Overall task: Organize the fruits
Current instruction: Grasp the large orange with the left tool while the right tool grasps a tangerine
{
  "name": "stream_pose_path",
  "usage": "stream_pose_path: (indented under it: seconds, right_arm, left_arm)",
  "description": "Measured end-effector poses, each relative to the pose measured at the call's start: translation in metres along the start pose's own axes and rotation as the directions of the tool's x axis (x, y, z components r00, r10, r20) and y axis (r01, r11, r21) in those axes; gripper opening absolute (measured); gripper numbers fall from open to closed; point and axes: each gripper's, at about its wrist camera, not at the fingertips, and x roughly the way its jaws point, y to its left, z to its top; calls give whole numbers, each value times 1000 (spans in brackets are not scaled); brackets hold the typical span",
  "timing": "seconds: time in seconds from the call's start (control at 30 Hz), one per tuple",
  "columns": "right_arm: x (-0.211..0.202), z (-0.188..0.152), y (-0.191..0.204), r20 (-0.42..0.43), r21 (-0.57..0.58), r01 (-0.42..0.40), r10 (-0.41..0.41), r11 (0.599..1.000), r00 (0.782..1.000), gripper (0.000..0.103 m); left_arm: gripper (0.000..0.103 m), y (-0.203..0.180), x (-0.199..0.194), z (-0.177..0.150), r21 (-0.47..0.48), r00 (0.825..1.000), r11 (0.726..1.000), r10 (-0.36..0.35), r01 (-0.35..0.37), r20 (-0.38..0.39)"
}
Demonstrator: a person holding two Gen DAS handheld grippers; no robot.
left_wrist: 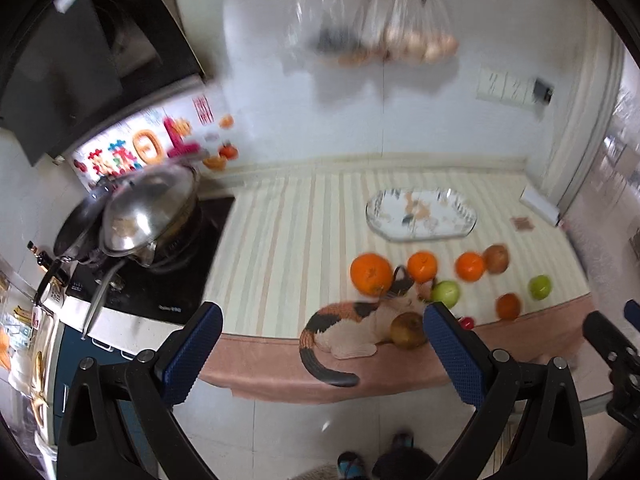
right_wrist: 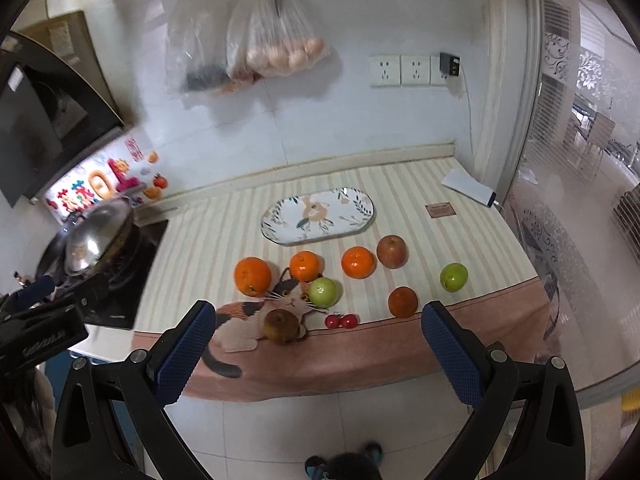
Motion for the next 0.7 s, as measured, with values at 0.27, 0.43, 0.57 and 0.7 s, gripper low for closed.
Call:
stream_pose_path:
  seconds: [0.27,0.43,0.57,0.7]
  right_arm:
    - [144,26,-1,-176,4,-56,56,998,983,103]
    - [241,46,-7,-305,15,-120,119,993,945,103]
    - [300,57,-13,-416,32,-154,153,988,897,103]
    - [344,63,-16,-482,50,-170,173,984,859,103]
  left_arm:
    - [97,-22,142,22,-20,960,998,-61,58,-272]
    - [89,-29,223,30,-93,895,993,-101,67,-435]
    - [89,-38,278,39,-169,836,983,-155,76,-527]
    - [89,-50,321,42,-249,767,964,-226,89,-600]
